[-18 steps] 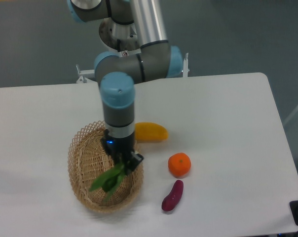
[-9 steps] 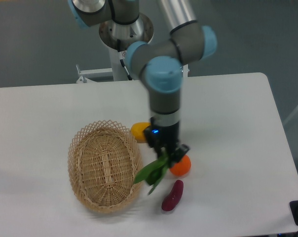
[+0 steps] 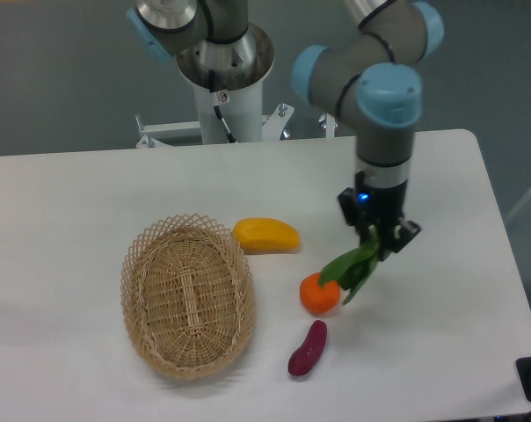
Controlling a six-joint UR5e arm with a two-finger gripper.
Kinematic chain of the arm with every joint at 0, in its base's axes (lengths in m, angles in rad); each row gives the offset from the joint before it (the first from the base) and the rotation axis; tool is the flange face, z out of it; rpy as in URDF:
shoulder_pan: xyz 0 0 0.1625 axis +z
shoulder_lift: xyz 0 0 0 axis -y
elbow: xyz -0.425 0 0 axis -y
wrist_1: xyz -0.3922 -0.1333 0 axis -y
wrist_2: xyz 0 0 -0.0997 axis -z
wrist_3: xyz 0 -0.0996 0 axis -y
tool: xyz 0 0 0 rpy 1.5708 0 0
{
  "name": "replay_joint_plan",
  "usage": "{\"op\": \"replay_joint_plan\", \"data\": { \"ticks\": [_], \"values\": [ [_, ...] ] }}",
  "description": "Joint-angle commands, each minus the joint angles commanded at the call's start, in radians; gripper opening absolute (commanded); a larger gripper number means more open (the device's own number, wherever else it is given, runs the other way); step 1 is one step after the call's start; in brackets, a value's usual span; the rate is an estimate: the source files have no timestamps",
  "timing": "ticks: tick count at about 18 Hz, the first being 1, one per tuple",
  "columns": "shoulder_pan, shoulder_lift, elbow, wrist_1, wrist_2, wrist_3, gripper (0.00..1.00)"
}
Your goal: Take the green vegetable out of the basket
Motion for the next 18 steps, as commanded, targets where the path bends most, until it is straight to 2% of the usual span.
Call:
{"op": "replay_joint_plan", "data": {
  "ticks": [18],
  "values": [
    [0.011, -0.005, 0.003, 0.003, -0.003, 0.002, 0.43]
  ]
}}
